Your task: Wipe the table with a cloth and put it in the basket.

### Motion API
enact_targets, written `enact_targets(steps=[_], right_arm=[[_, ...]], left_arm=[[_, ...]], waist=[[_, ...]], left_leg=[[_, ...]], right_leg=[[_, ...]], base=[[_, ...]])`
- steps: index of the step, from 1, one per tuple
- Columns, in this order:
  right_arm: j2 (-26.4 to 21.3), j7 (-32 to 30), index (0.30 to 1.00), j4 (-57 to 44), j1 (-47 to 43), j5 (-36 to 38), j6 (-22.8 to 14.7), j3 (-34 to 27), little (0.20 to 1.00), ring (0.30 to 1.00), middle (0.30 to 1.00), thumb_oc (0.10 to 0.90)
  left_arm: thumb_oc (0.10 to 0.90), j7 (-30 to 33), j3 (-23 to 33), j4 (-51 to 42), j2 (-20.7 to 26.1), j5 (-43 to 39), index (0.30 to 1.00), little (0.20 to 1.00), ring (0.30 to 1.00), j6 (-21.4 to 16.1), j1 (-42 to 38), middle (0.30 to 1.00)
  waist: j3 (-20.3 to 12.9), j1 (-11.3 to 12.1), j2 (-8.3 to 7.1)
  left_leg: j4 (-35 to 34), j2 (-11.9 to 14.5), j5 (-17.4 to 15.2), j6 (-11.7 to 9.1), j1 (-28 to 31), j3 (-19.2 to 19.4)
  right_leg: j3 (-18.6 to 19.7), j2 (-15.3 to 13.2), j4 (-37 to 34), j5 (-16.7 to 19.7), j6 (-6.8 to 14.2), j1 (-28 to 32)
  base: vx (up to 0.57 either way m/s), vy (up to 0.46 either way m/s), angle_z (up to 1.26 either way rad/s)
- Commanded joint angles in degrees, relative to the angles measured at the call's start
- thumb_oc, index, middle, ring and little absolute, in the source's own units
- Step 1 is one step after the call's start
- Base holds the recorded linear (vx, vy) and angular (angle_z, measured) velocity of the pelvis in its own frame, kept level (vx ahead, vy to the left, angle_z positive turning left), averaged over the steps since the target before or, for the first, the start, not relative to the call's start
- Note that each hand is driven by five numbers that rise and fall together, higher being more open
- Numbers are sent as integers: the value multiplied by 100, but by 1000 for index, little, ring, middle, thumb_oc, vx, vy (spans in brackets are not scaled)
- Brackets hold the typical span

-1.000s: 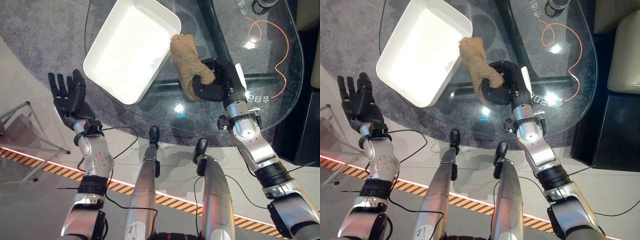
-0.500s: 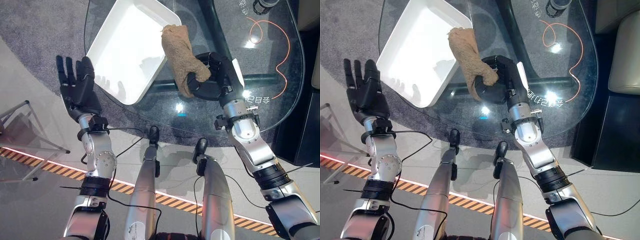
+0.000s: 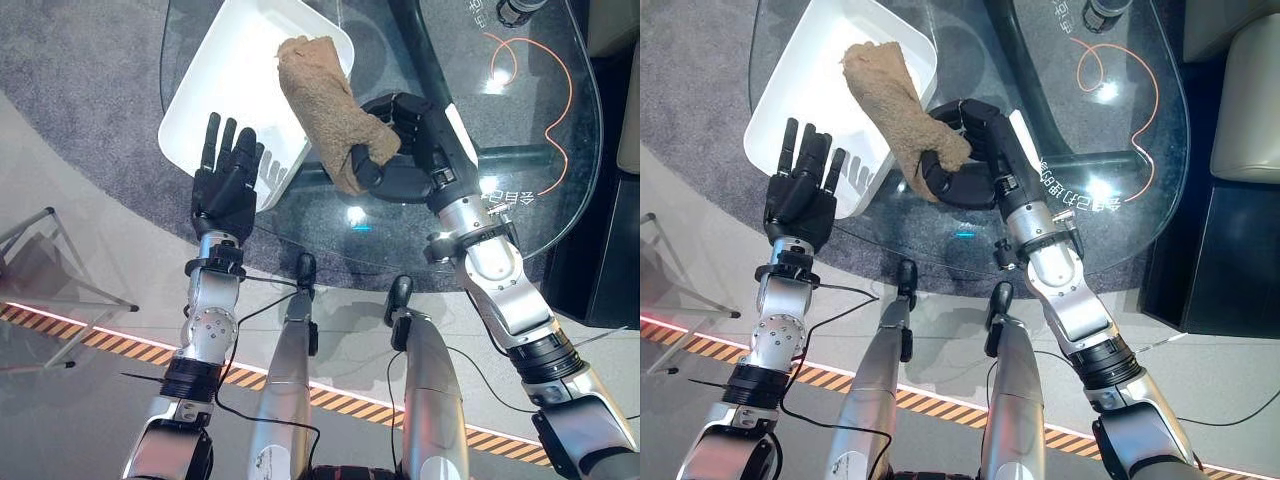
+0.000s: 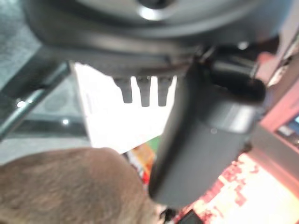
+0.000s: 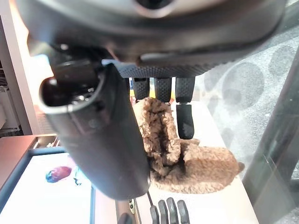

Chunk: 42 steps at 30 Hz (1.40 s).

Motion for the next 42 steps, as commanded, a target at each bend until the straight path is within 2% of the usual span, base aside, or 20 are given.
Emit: enact_targets(steps=[1,4,7,12,13,20,37,38,39,40,42], right_arm=[[40,276,300,-1524,-638,335,-1050,-70,200,300,300,100],[36,298,300,-1533,-638,329,-1039,-50,200,300,300,100],[-33,436,300,-1519,-690,347,-872,117,200,300,300,100],[-35,447,300,-1515,-691,349,-863,122,200,300,300,100],[-89,608,300,-1455,-702,370,-635,273,200,300,300,100],[-168,827,300,-1423,-704,327,-520,480,200,300,300,100],[-174,956,300,-1488,-790,341,-290,634,200,300,300,100],[-170,970,300,-1489,-789,330,-288,633,200,300,300,100],[-150,975,300,-1485,-799,320,-273,630,200,300,300,100],[-128,976,300,-1473,-815,313,-259,633,200,300,300,100],[-114,987,300,-1463,-806,309,-277,622,200,300,300,100]], left_arm=[[800,-578,98,-765,316,-191,900,900,900,-68,-224,900],[800,-604,80,-769,320,-208,900,900,900,-17,-227,900],[800,-848,-22,-811,368,-348,900,900,900,204,-238,900],[800,-865,-30,-815,375,-363,900,900,900,223,-241,900],[800,-1117,-84,-888,396,-426,900,900,900,394,-235,900],[800,-1267,-200,-987,424,-398,900,900,900,525,-246,900],[800,-1249,-288,-1137,424,-359,900,900,900,425,-276,900],[583,-1257,-295,-1142,422,-359,714,683,714,372,-279,714],[210,-1285,-291,-1151,403,-352,394,310,394,322,-281,394],[100,-1301,-290,-1157,376,-263,300,200,300,245,-276,300],[100,-1325,-284,-1163,362,-253,300,200,300,191,-277,300]], waist=[[-166,-17,-101],[-166,-20,-102],[-166,-22,-92],[-166,-22,-92],[-166,-13,-89],[-166,6,-89],[-166,21,-91],[-166,22,-90],[-166,26,-91],[-166,31,-91],[-166,31,-95]], left_leg=[[772,-340,-732,333,250,529],[776,-339,-732,332,247,531],[750,-342,-717,329,264,544],[747,-343,-716,329,265,544],[736,-350,-716,319,290,541],[695,-368,-699,322,288,537],[700,-389,-697,321,269,515],[695,-391,-694,322,267,512],[694,-397,-690,322,265,506],[687,-401,-691,321,276,501],[683,-400,-690,320,279,504]], right_leg=[[-214,254,-908,769,227,442],[-212,254,-908,770,228,440],[-212,256,-933,784,228,453],[-211,256,-936,786,228,454],[-209,248,-957,788,229,482],[-234,254,-984,802,224,474],[-229,264,-969,801,232,448],[-230,267,-978,805,230,447],[-229,270,-984,809,230,449],[-221,276,-982,803,230,456],[-220,282,-982,800,227,457]], base=[[0,0,0],[0,0,0],[0,0,0],[0,0,0],[0,0,0],[0,0,0],[0,0,0],[0,0,0],[0,0,0],[0,0,0],[0,0,0]])
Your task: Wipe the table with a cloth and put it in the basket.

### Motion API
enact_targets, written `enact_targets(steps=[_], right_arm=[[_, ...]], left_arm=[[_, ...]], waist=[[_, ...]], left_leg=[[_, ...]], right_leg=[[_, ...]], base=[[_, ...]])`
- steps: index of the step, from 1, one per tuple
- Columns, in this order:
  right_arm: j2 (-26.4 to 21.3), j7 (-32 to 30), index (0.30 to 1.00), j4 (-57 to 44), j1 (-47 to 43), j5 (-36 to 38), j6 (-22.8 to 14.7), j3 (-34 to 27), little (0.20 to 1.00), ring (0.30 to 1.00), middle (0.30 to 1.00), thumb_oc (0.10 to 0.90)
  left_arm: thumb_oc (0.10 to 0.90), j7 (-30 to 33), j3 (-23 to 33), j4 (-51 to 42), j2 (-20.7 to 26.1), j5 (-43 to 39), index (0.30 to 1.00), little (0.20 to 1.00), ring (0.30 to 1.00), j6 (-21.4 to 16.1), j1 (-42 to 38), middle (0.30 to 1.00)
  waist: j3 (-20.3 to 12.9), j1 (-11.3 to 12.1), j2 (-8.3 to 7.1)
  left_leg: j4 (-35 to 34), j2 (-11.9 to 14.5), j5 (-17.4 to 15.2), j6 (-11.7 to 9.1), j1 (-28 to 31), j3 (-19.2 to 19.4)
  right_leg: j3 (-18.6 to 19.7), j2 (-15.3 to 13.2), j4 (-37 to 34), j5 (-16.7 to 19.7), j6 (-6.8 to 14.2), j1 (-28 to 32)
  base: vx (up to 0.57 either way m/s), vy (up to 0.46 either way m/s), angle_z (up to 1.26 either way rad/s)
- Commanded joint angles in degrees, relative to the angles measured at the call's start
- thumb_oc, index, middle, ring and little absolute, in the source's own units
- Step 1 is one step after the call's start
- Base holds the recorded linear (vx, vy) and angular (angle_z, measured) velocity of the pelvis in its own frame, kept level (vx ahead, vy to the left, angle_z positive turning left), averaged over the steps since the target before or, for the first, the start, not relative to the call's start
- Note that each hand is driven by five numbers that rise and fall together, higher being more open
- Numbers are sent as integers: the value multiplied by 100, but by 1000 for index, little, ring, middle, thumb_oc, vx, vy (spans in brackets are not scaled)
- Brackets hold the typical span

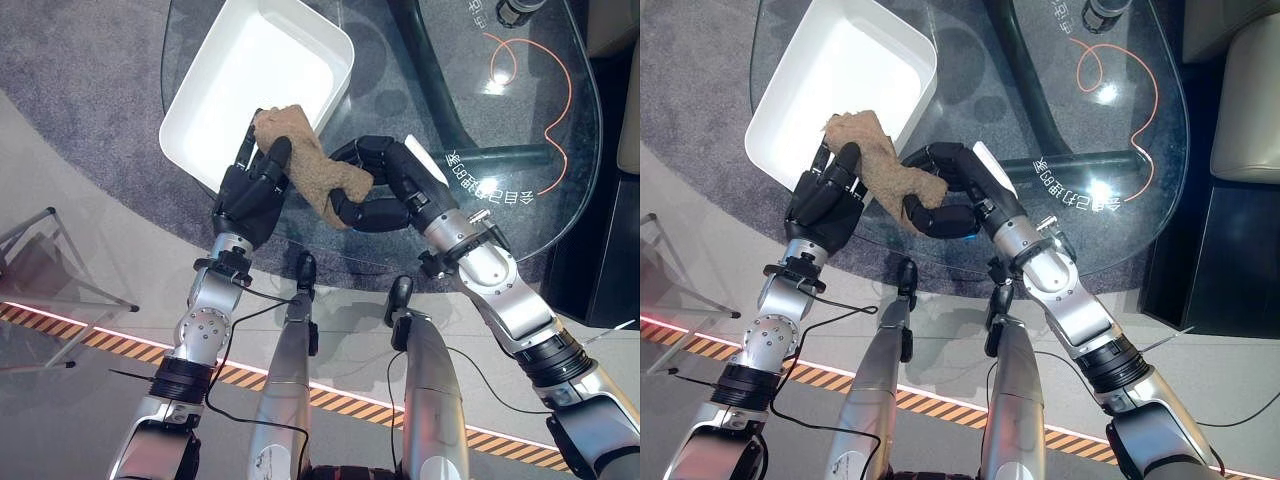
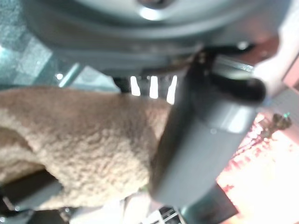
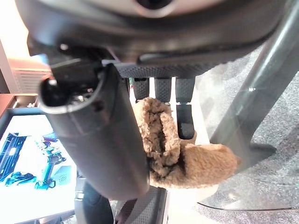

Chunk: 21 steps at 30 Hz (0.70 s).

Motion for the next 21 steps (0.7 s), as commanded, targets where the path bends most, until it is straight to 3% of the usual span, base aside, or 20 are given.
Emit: enact_targets(steps=[1,21], right_arm=[[274,295,300,-1385,-778,307,-636,45,200,300,300,100],[363,234,300,-1406,-737,269,-690,-99,200,300,300,100]], left_arm=[[100,-527,-26,-1033,110,85,300,200,300,-495,-283,300],[100,-383,70,-1096,32,302,300,200,300,-691,-268,300]], waist=[[-165,14,-98],[-165,15,-110]], left_leg=[[714,-397,-695,323,269,495],[687,-416,-701,320,314,486]], right_leg=[[-227,281,-981,797,229,461],[-238,291,-996,785,231,498]], base=[[0,0,0],[0,0,0]])
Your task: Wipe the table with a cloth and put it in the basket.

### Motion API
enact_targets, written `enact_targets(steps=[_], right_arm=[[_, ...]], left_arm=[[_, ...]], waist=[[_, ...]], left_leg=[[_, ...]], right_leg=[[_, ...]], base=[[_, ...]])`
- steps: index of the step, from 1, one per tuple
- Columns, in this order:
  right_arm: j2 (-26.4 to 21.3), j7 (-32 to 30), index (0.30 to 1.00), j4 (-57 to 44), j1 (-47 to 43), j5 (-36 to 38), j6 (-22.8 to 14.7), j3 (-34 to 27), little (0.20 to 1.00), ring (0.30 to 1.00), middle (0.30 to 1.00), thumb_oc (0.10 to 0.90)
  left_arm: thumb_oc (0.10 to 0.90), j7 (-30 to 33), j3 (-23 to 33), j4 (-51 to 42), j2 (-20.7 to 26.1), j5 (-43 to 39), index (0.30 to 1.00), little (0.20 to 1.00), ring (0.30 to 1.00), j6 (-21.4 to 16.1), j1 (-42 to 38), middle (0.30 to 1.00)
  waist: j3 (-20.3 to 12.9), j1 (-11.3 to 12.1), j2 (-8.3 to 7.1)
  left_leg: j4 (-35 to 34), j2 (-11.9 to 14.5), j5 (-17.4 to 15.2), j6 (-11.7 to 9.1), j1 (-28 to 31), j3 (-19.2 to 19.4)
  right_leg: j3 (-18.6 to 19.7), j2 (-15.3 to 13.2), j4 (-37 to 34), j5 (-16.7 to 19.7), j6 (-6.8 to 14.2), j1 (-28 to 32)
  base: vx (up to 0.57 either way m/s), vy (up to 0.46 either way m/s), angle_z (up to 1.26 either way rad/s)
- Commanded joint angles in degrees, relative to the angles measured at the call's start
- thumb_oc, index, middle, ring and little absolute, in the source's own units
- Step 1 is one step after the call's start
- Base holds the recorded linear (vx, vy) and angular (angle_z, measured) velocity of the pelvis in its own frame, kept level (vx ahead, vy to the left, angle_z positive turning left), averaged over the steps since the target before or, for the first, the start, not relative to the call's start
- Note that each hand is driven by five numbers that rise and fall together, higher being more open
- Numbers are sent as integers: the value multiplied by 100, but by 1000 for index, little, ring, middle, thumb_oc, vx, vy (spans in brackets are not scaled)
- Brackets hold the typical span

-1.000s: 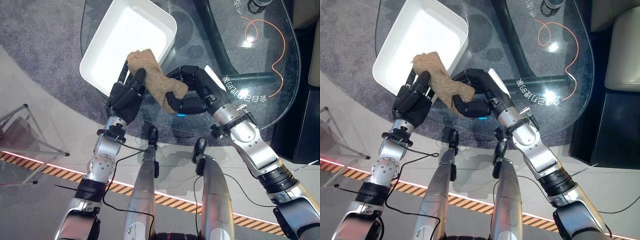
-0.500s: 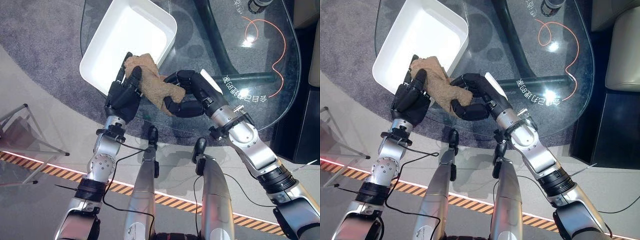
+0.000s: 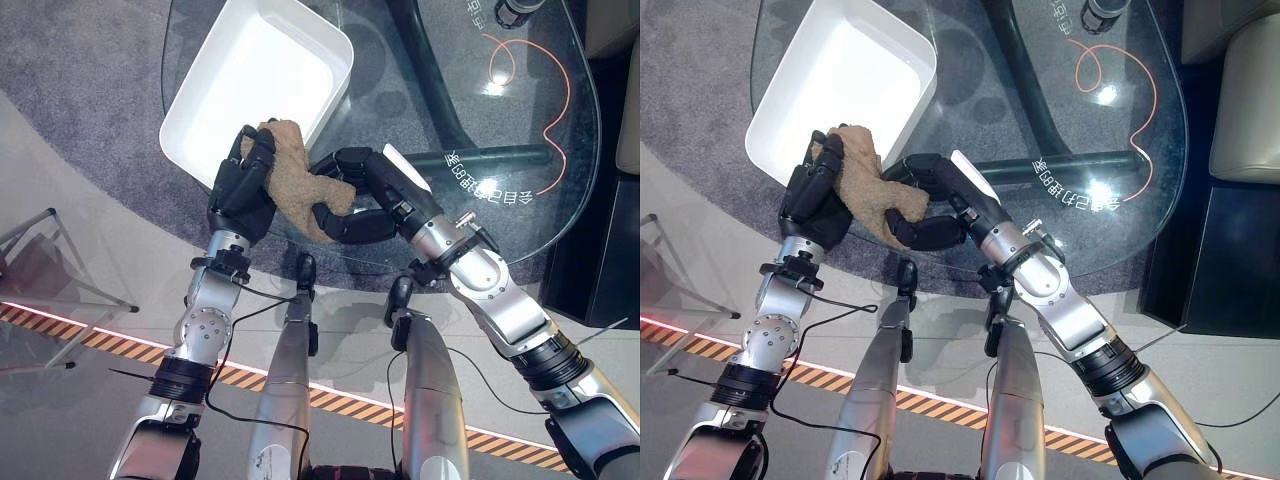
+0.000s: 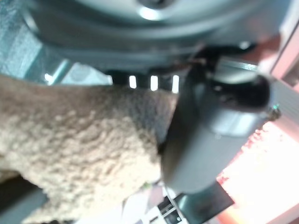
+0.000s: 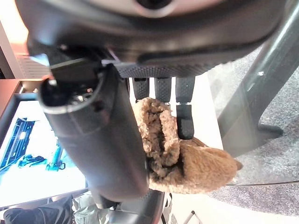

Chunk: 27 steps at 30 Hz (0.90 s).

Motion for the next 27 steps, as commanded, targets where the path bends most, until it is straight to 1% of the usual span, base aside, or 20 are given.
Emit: enact_targets(steps=[1,8,9,10,11,12,13,17,19,20,25,27], right_arm=[[317,28,300,-1124,-727,269,-734,-335,200,300,300,100],[373,6,300,-1135,-759,265,-679,-349,200,300,300,100],[377,-5,507,-1138,-752,289,-672,-351,442,507,507,342],[385,-11,507,-1127,-743,298,-673,-360,442,507,507,342],[390,-27,839,-1114,-732,296,-686,-365,829,839,839,729],[394,-30,900,-1109,-729,320,-679,-380,900,900,900,800],[397,-31,900,-1109,-727,320,-678,-385,900,900,900,800],[440,-76,900,-1105,-690,298,-708,-428,900,900,900,800],[466,-92,900,-1086,-683,292,-727,-434,900,900,900,800],[529,-124,900,-1062,-662,272,-740,-468,900,900,900,800],[558,-206,900,-1049,-661,301,-736,-519,900,900,900,800],[583,-248,900,-1015,-639,287,-769,-534,900,900,900,800]], left_arm=[[100,-403,71,-1037,40,81,300,200,300,-462,-249,300],[100,-328,101,-1058,14,146,300,200,300,-584,-285,300],[100,-319,116,-1057,19,145,300,200,300,-609,-288,300],[100,-316,132,-1041,16,158,300,200,300,-651,-286,300],[100,-311,139,-1035,7,166,300,200,300,-678,-288,300],[100,-304,163,-1034,4,167,300,200,300,-699,-297,300],[100,-290,167,-1039,5,189,300,200,300,-714,-299,300],[100,-69,206,-1089,-32,347,300,200,300,-1006,-288,300],[100,-1,223,-1080,-50,388,300,200,300,-1088,-291,300],[100,196,268,-1070,-99,539,300,200,300,-1263,-286,300],[100,701,383,-1052,-89,934,300,200,300,-1595,-320,300],[100,1042,447,-1047,-77,1306,300,200,300,-1837,-320,300]], waist=[[-165,30,-110],[-165,29,-104],[-165,30,-104],[-165,28,-105],[-165,26,-103],[-165,26,-104],[-165,26,-106],[-165,27,-107],[-165,27,-108],[-165,27,-114],[-165,36,-117],[-165,51,-114]], left_leg=[[684,-418,-710,332,302,487],[678,-416,-711,334,310,490],[675,-415,-710,334,315,493],[677,-414,-712,334,321,495],[682,-413,-715,334,322,494],[684,-414,-716,334,322,495],[680,-415,-717,333,326,495],[675,-427,-708,327,320,483],[673,-427,-708,329,317,479],[679,-433,-713,333,304,476],[637,-441,-685,328,299,480],[638,-445,-688,331,297,457]], right_leg=[[-242,291,-1008,785,231,496],[-228,293,-1000,782,227,490],[-233,291,-1000,782,228,495],[-235,291,-995,778,228,499],[-232,290,-984,777,227,495],[-234,286,-982,776,229,496],[-237,286,-989,775,230,501],[-235,292,-1007,780,226,507],[-230,294,-1000,778,225,498],[-219,304,-992,773,224,483],[-231,315,-1029,770,218,490],[-230,314,-1002,751,211,486]], base=[[0,0,0],[0,0,0],[0,0,0],[0,0,0],[0,0,0],[0,0,0],[0,0,0],[0,0,0],[0,0,0],[0,0,0],[0,0,0],[0,0,0]])
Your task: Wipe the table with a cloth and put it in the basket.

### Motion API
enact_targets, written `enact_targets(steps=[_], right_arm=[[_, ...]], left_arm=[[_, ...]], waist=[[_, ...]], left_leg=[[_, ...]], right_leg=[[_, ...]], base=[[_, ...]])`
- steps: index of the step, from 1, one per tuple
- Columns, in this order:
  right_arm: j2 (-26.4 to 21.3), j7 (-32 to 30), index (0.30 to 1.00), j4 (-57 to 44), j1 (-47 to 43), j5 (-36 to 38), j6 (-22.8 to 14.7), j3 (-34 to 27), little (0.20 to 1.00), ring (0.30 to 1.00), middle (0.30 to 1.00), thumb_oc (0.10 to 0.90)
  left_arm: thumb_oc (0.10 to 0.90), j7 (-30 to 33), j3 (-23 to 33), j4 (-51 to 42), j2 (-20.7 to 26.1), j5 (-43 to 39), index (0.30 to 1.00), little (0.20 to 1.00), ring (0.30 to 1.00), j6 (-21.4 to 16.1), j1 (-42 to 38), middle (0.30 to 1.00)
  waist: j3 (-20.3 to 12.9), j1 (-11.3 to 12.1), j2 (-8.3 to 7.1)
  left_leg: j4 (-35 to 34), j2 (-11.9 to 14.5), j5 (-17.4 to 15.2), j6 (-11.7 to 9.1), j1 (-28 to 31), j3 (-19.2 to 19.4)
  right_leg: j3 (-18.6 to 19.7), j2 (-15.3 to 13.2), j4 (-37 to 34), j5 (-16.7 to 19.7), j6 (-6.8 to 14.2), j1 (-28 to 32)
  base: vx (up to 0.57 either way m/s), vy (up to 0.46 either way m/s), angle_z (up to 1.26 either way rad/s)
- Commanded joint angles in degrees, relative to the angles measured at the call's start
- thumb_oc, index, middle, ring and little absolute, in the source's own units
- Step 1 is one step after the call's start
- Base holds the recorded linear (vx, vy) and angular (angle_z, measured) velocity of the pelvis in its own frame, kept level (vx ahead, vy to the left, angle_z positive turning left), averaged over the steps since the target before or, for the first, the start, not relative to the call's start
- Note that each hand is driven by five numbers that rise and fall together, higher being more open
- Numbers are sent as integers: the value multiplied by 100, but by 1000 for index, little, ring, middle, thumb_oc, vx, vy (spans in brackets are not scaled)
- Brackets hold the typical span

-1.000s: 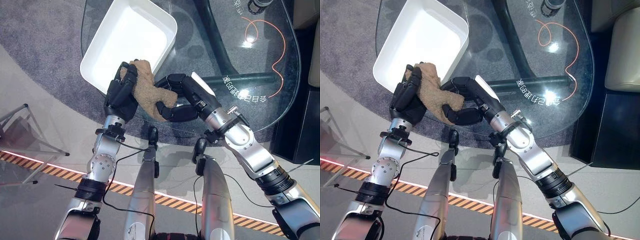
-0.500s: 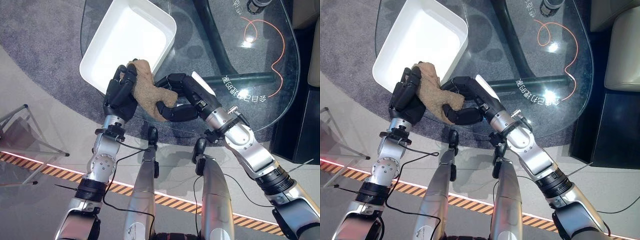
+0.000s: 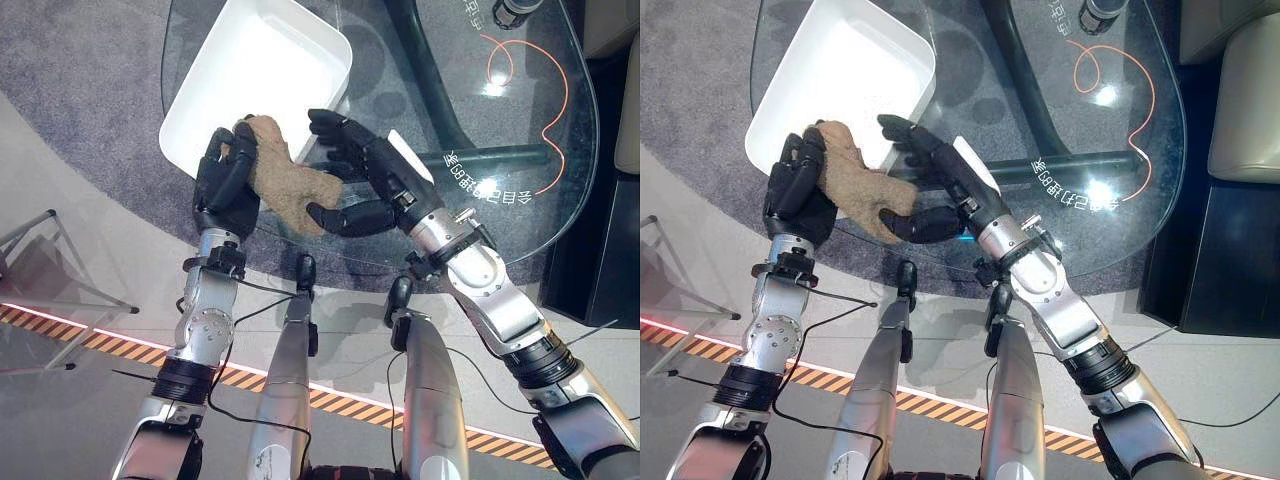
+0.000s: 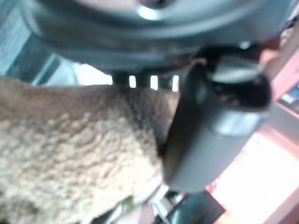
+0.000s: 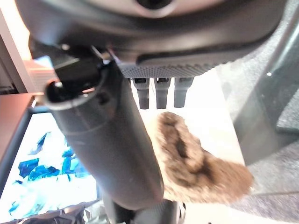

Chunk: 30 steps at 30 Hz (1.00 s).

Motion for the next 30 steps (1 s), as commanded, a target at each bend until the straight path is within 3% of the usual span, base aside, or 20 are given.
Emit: enact_targets(steps=[1,6,12,17,23,26,29,30], right_arm=[[271,-74,900,-989,-616,279,-722,-254,900,900,900,800],[271,-187,900,-912,-685,305,-741,-298,900,900,900,800],[269,-370,900,-780,-726,331,-828,-352,900,900,900,800],[276,-863,900,-670,-718,254,-937,-459,900,900,900,800],[290,-2044,900,-247,-601,17,-1165,-790,900,900,900,800],[277,-3146,900,255,-280,-301,-1419,-1182,900,900,900,800],[242,-3370,900,359,-215,-267,-1437,-1266,900,900,900,800],[175,-3874,900,534,-92,-309,-1405,-1430,900,900,900,800]], left_arm=[[100,193,429,-1022,0,685,300,200,300,-1028,-355,300],[100,923,572,-983,98,1526,300,200,300,-1318,-458,300],[100,1380,663,-914,189,2039,300,200,300,-1480,-606,300],[100,1822,707,-880,316,2655,300,200,300,-1629,-797,300],[100,2167,714,-741,471,3179,300,200,300,-1868,-1100,300],[100,2438,755,-622,626,3666,300,200,300,-1939,-1311,300],[100,2516,751,-603,666,3805,300,200,300,-1938,-1355,300],[100,2645,755,-560,769,4033,300,200,300,-1912,-1404,300]], waist=[[-165,58,-115],[-165,86,-116],[-165,83,-125],[-165,46,-125],[-165,-53,-123],[-165,-173,-140],[-165,-198,-141],[-165,-237,-148]], left_leg=[[650,-446,-692,332,280,449],[657,-446,-682,317,277,445],[651,-442,-678,307,302,444],[647,-419,-670,294,296,464],[639,-391,-678,281,296,503],[626,-358,-701,283,297,549],[631,-350,-706,285,289,559],[631,-340,-724,279,302,566]], right_leg=[[-241,310,-994,745,212,479],[-269,300,-969,721,201,483],[-268,306,-966,705,191,509],[-234,324,-936,697,190,478],[-164,358,-908,685,193,436],[-95,387,-918,682,198,409],[-77,396,-918,686,198,391],[-37,413,-934,687,199,402]], base=[[0,0,0],[0,0,0],[0,0,0],[-2,8,0],[-5,33,-3],[-9,42,-2],[2,13,-1],[6,47,-5]])
